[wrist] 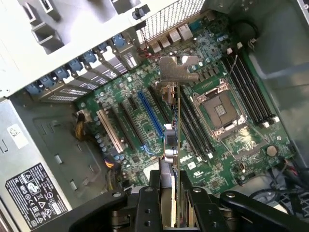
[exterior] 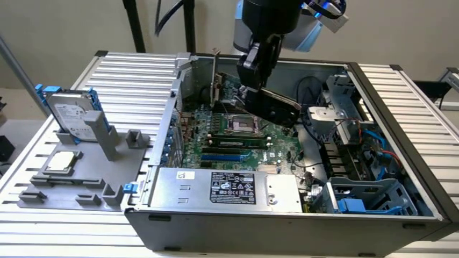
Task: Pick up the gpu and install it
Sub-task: 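Insert the gpu into the slot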
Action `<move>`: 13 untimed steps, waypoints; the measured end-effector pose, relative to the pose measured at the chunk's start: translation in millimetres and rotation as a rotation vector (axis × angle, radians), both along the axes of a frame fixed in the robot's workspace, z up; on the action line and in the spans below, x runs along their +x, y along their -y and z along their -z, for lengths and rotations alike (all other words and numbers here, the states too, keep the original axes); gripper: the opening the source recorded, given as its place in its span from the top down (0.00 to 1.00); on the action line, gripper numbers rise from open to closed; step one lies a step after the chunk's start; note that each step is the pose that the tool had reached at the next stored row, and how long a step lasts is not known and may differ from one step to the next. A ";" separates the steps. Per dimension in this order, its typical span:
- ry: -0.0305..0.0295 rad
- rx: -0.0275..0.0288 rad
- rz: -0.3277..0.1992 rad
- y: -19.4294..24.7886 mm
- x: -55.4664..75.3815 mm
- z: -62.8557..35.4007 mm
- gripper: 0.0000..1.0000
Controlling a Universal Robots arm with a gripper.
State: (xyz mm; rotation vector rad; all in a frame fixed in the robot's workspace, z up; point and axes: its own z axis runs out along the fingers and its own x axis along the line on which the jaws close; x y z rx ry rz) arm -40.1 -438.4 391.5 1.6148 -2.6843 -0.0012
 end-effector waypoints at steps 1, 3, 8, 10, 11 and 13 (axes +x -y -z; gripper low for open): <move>0.0000 0.0000 -0.019 0.0 0.0 0.6 0.73; 0.0000 -0.0001 -0.055 0.0 0.0 1.9 0.73; 0.0000 0.0000 -0.146 0.0 0.0 5.2 0.73; 0.0000 0.0000 -0.182 0.0 0.0 6.5 0.73; -0.0001 -0.0001 -0.201 0.0 0.0 7.2 0.73; 0.0000 0.0000 -0.237 0.0 0.0 8.5 0.73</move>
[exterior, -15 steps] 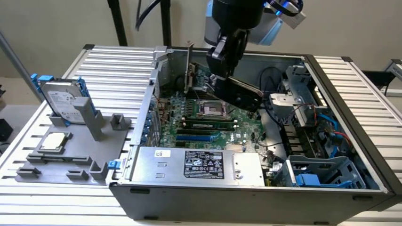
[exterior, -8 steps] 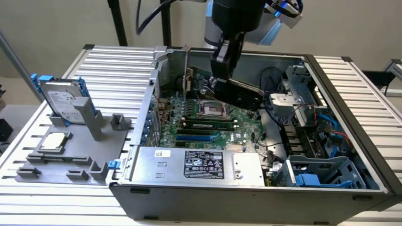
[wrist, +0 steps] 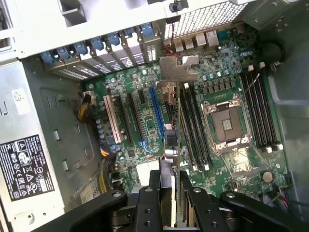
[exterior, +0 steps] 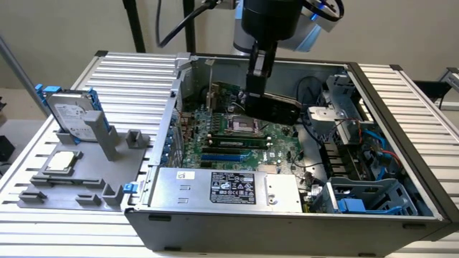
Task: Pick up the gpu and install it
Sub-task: 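Insert the gpu into the slot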
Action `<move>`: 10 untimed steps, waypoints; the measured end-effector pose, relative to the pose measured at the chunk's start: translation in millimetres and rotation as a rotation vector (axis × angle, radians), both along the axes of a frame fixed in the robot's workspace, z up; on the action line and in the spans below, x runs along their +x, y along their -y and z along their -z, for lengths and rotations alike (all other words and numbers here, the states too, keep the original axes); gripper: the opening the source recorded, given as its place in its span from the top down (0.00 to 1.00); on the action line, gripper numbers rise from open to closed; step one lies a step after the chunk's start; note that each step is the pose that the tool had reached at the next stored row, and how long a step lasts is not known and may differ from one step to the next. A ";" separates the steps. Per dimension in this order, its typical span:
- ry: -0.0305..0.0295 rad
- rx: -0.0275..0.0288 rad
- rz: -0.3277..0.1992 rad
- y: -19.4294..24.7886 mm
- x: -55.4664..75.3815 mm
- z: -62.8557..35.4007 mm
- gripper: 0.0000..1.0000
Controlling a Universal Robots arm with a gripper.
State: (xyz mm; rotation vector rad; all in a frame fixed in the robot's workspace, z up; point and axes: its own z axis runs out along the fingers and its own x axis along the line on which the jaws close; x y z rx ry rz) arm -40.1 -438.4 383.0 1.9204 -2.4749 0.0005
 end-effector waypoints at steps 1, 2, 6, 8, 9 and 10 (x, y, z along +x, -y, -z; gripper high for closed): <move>0.0000 0.0001 -0.018 0.0 0.0 0.7 0.73; 0.0000 0.0000 -0.036 0.0 0.0 1.3 0.73; 0.0000 0.0001 -0.110 0.0 0.0 3.8 0.73; 0.0000 -0.0001 -0.146 0.0 0.0 4.7 0.73; 0.0000 0.0000 -0.164 0.0 0.0 5.2 0.73; 0.0000 0.0001 -0.182 0.0 0.0 5.9 0.73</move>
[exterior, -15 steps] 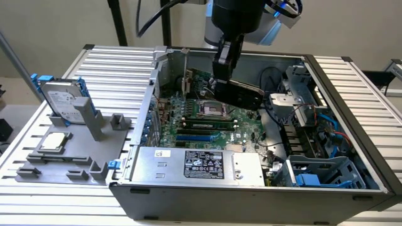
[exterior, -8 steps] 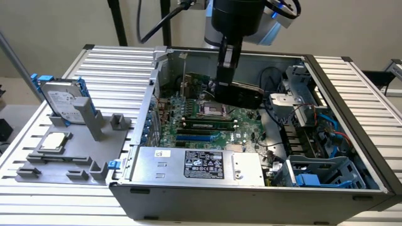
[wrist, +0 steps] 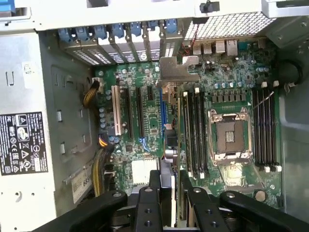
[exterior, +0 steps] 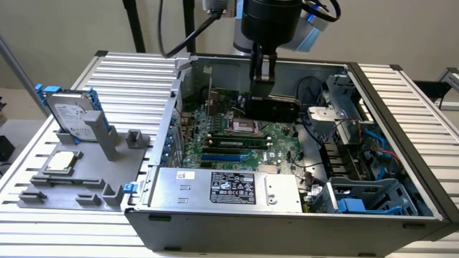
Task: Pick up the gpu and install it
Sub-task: 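Insert the gpu into the slot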
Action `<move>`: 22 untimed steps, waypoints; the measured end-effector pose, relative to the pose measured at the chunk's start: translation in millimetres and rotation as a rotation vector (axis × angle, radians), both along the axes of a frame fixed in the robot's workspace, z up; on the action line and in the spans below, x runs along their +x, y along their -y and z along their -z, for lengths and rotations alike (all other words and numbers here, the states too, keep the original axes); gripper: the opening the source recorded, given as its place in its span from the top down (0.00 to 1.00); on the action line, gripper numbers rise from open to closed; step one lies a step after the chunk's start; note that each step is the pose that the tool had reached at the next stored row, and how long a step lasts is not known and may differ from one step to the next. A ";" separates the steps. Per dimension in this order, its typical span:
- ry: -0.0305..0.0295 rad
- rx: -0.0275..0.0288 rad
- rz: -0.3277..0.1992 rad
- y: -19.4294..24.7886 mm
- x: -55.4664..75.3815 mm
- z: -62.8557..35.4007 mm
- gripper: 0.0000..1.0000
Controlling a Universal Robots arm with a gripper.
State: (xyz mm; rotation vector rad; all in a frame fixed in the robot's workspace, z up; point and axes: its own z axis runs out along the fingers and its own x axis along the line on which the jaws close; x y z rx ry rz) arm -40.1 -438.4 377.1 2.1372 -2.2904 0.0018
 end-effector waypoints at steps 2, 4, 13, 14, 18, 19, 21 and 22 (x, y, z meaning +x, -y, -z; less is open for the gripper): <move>0.0000 0.0001 -0.023 0.0 -1.3 2.0 0.73; 0.0002 -0.0001 -0.031 0.0 -5.7 5.2 0.73; 0.0016 -0.0003 -0.033 4.1 -36.6 21.6 0.73; 0.0017 -0.0003 -0.033 5.1 -39.0 23.3 0.73; 0.0043 0.0000 -0.034 10.0 -43.3 30.8 0.73; 0.0064 -0.0001 -0.033 10.8 -44.0 32.4 0.73; 0.0150 0.0000 -0.033 11.8 -44.8 35.0 0.73; 0.0201 0.0002 -0.033 12.2 -45.0 36.2 0.73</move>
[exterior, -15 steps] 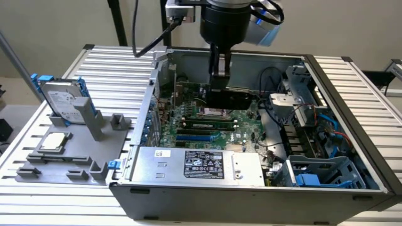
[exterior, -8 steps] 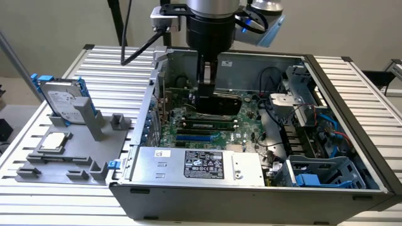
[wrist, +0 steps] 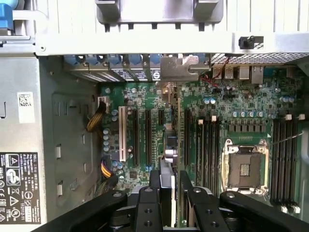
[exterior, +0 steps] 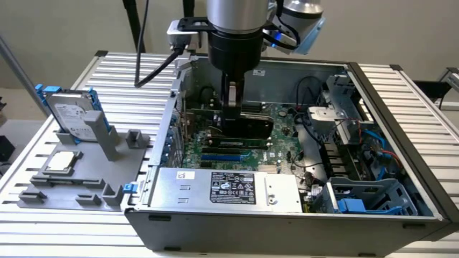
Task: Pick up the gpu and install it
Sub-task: 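Insert the gpu into the slot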
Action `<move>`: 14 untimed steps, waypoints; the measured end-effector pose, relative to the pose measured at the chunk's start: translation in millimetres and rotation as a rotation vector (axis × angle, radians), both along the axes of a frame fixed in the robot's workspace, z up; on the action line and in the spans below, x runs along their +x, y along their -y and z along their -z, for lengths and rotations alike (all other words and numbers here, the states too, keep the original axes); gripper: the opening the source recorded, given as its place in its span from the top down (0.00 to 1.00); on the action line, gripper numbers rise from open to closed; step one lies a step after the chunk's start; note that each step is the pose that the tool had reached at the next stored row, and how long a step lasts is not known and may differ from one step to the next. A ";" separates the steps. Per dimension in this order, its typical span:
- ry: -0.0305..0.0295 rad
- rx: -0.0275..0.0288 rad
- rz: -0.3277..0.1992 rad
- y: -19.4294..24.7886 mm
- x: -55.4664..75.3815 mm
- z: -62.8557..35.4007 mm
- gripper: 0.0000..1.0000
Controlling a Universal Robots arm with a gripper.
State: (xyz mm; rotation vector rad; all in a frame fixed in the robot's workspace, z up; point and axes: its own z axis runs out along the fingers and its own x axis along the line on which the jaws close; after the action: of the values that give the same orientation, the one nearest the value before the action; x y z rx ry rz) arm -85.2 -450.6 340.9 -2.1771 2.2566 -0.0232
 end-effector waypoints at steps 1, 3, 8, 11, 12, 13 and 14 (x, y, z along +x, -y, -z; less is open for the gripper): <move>0.0046 0.0007 0.000 0.4 -0.2 1.2 0.73; 0.0095 0.0031 0.001 0.7 -1.1 4.0 0.73; 0.0109 0.0070 0.019 0.8 -3.2 12.4 0.73; 0.0110 0.0129 0.041 0.8 -3.6 16.4 0.73; 0.0112 0.0150 0.044 0.8 -4.6 17.5 0.73; 0.0124 0.0171 0.044 0.8 -6.5 18.8 0.73; 0.0138 0.0188 0.044 0.8 -8.5 20.0 0.73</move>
State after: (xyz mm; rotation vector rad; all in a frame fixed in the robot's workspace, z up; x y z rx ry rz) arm -93.6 -451.4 320.9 -2.1112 2.2877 -0.0172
